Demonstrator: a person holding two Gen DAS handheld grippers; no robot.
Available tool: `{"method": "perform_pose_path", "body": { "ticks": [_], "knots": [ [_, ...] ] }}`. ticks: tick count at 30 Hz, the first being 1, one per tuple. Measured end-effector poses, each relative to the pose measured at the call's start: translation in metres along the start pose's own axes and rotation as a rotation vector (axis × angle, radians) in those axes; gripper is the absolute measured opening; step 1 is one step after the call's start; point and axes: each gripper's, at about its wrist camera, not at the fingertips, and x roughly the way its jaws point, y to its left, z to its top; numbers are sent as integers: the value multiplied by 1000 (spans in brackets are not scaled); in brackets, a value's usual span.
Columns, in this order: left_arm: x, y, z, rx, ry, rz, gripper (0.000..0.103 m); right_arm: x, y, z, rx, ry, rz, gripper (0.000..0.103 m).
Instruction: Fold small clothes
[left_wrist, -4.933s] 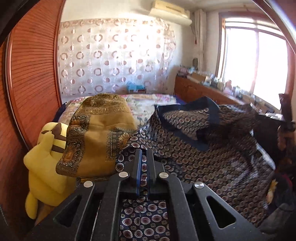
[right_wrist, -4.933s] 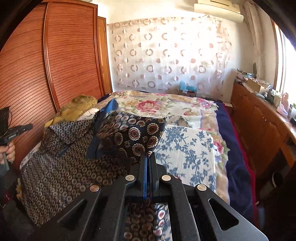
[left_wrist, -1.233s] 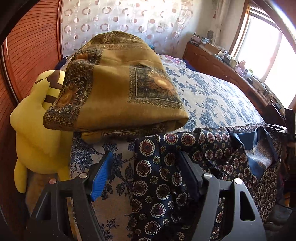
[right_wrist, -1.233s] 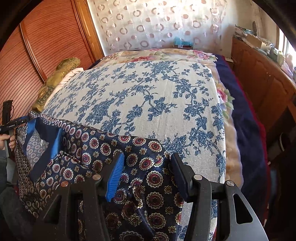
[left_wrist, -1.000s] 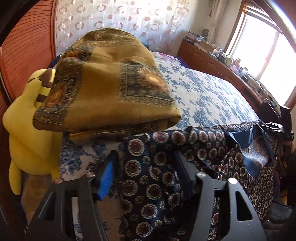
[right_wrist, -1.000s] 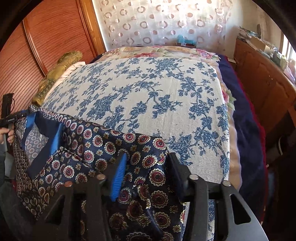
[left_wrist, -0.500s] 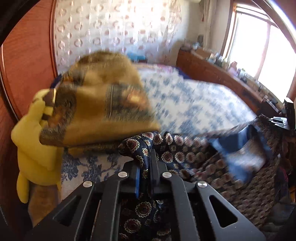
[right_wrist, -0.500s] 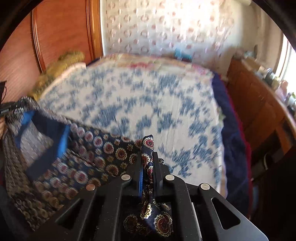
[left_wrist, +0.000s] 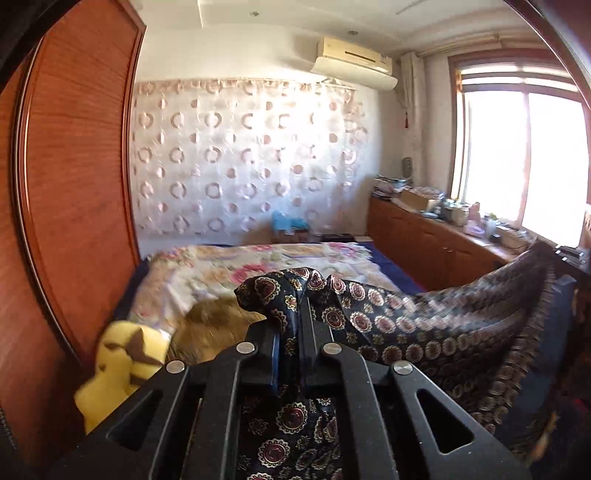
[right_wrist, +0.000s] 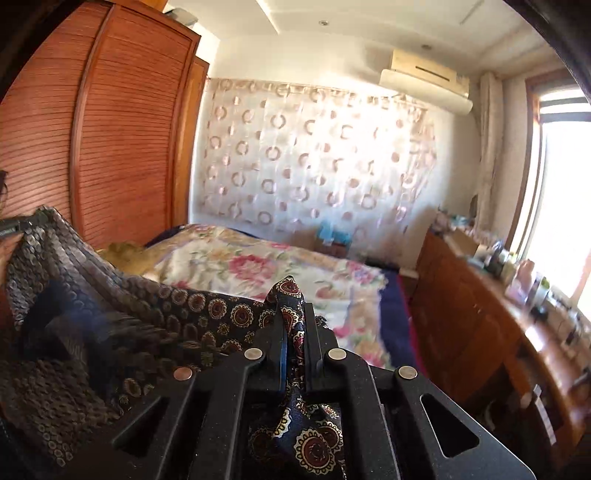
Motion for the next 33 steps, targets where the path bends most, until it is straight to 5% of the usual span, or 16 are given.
{"method": "perform_pose_path", "body": {
  "ticks": [2,5,6,10,12,14,33],
  "knots": [
    [35,8,4,4,44,2,11,27,-1,6,10,26,-8,6],
    [76,18,-12,8,121,48,33,87,2,-6,52,170,1,18],
    [81,20,-20,2,143,46,38,100,5,-13,57,197,-13,28],
    [89,27,-52,-28,210,-13,51,128,13,-43,80,265,-6,31],
    [88,25,-62,-18,227,-27,70,132,16,-52,92,280,16,36],
    [83,19,-69,-4,239,-49,78,137,13,-57,92,295,26,38],
    [55,-82,-158,77,405,-170,78,136,2,-87,133,369,221,46]
  ]
}}
